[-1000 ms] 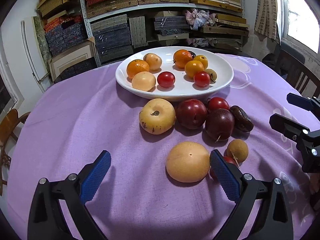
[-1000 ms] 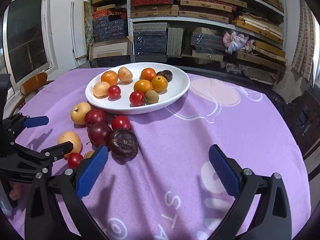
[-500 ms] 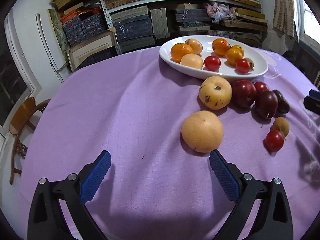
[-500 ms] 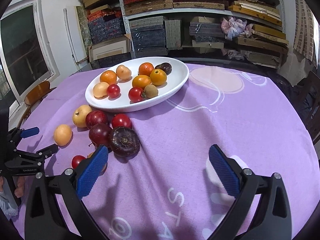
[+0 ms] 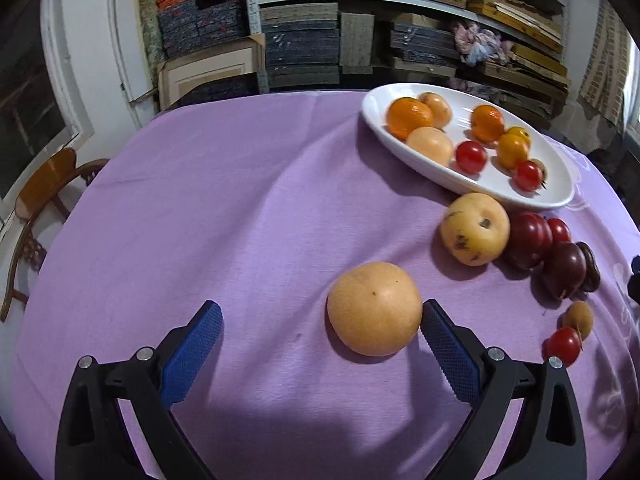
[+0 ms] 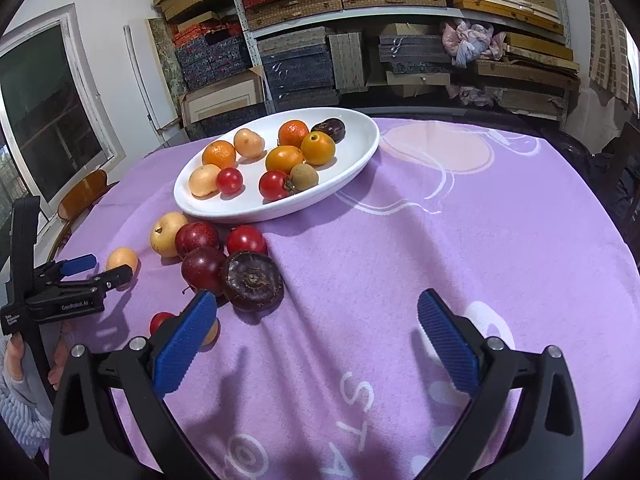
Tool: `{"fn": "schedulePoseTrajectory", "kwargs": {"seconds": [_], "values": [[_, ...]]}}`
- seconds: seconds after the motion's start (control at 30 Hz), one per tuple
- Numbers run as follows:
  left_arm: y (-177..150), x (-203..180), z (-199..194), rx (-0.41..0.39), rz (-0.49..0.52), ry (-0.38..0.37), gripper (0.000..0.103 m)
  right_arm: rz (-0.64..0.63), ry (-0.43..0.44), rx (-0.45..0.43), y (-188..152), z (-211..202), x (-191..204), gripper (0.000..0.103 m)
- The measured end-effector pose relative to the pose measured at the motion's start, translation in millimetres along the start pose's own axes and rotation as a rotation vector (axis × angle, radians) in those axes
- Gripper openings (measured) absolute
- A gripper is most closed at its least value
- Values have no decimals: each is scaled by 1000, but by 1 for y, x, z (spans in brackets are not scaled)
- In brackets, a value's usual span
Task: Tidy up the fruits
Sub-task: 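Move both open tools back toward the remaining fruit pile, then grasp the small tan fruit with the right tool while the left tool grasps the large tan pear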
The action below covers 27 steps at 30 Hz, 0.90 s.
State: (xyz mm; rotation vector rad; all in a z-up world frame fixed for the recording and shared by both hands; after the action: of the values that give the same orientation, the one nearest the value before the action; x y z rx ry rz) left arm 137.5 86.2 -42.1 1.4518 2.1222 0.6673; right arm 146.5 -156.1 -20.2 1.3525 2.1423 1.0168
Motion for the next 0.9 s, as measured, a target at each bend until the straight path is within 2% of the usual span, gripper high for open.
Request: {"fn": "schedulePoseTrajectory", "kwargs": {"seconds": [0.1, 0.2, 0.23, 0.27, 0.33, 0.43, 0.57, 0.77, 0.9], "values": [[3, 11, 0, 21, -94, -51, 100, -40, 53, -11, 0, -2, 15, 99], [2, 5, -2, 19, -54, -47, 100, -145, 96, -17, 0, -7, 47, 98], [0, 1, -1, 27, -33, -51, 100, -194, 106, -18, 0, -8, 60, 94], [-1, 0, 0, 33, -19, -51, 100, -233, 121, -7, -2, -8, 71, 79], [-2, -2, 1, 37, -9, -53, 100, -267, 173, 46, -8, -1, 91, 61], [-3, 0, 2, 46, -15, -51, 100, -288, 184, 78, -11, 7, 102, 60], [-3, 2, 3, 50, -26, -57, 100, -269, 178, 77, -7, 9, 101, 57], [-3, 0, 5, 59, -14, -50, 100, -156, 114, 101, -2, 21, 71, 57], [-4, -1, 5, 63, -12, -45, 100, -231, 69, 119, -5, 25, 84, 55]]}}
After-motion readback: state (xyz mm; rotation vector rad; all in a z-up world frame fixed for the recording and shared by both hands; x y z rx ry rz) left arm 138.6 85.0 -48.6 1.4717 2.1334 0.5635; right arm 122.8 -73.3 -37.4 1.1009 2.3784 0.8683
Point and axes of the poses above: each gripper's, at about its wrist camera, not at the fingertips, and z roughly the way its jaws point, x to its left, y to its top, the point moved 7 cm from there along z, roughly the way its jaws point, and after that the axes turned 13 degrees about -z, right-handed, at the moved point
